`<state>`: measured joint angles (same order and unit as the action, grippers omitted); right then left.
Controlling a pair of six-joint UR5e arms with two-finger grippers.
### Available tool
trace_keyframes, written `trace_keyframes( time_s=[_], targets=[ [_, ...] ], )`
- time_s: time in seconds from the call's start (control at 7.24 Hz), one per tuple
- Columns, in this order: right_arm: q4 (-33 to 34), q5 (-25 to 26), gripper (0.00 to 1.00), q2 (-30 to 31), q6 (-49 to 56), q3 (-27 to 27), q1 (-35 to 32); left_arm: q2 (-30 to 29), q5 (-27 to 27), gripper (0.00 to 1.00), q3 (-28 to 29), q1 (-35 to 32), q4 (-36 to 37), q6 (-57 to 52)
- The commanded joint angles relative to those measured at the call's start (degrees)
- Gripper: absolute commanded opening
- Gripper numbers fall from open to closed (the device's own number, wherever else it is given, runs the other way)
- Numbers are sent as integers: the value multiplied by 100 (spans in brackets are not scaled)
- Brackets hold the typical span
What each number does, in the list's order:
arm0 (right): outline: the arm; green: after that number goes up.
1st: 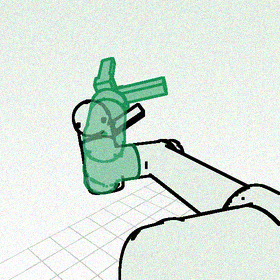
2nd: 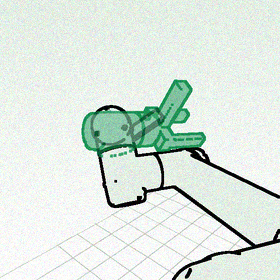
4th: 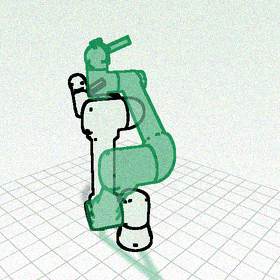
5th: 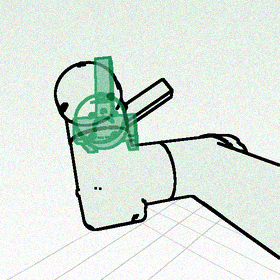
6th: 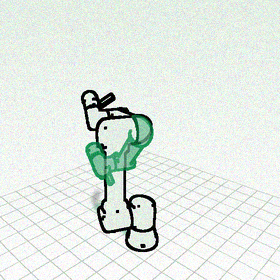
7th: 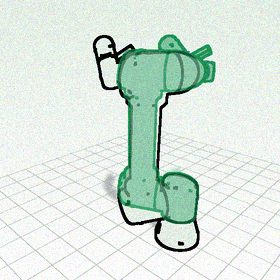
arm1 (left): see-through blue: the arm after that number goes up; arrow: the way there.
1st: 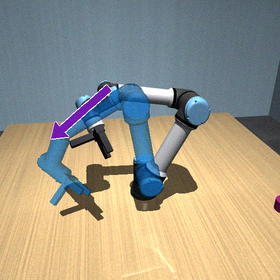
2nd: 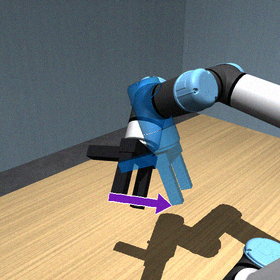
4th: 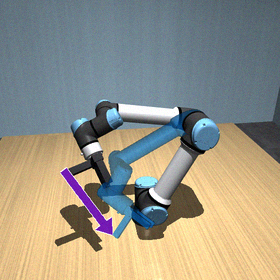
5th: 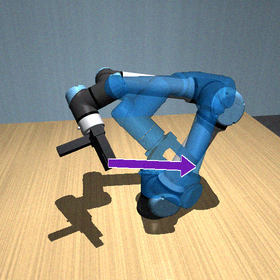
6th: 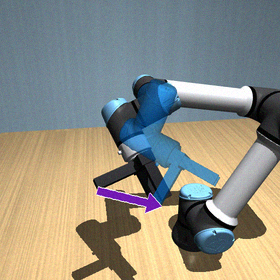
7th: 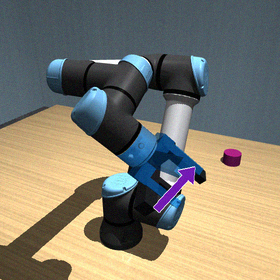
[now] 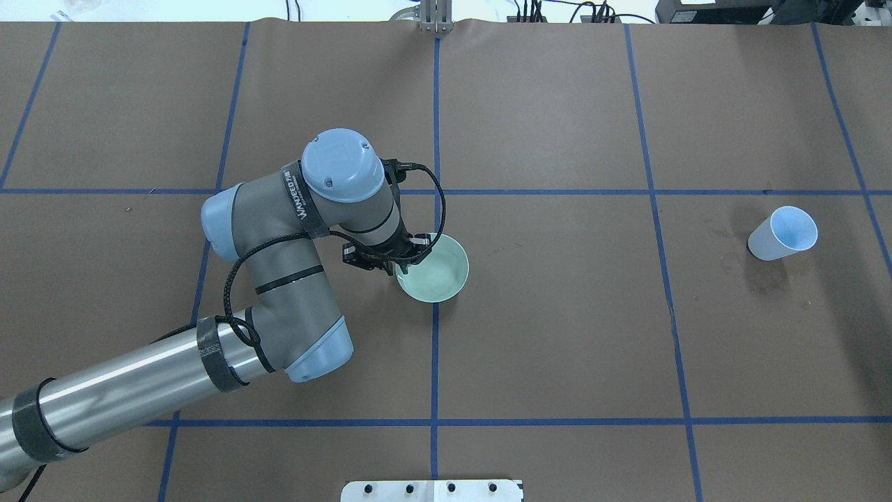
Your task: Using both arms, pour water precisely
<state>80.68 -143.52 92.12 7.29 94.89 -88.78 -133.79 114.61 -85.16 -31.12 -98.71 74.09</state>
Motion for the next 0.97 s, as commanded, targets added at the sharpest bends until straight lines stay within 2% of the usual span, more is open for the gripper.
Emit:
trace_keyframes(
  time_s=[0.0, 0.28, 0.41, 0.55, 0.69, 0.83],
  targets=[
    [0, 0, 99, -19, 0, -14, -7, 2, 0, 0, -149, -51, 9, 0],
    [9, 0, 99, -36, 0, 4, -34, 342, 226, 0, -753, -471, 70, -52],
    [9, 0, 99, -54, -9, -14, -34, 1050, 594, 0, -1322, -804, 1, -131],
    [9, 0, 99, -54, 0, -14, -34, 1944, 867, 0, -2006, -1156, -8, -793],
    [35, 69, 99, -63, 0, 12, 1, 2667, 948, 0, -2327, -1490, -43, -1513],
    [44, 105, 99, -54, 9, 4, 106, 3213, 1097, 0, -2338, -1798, -226, -2103]
  ],
)
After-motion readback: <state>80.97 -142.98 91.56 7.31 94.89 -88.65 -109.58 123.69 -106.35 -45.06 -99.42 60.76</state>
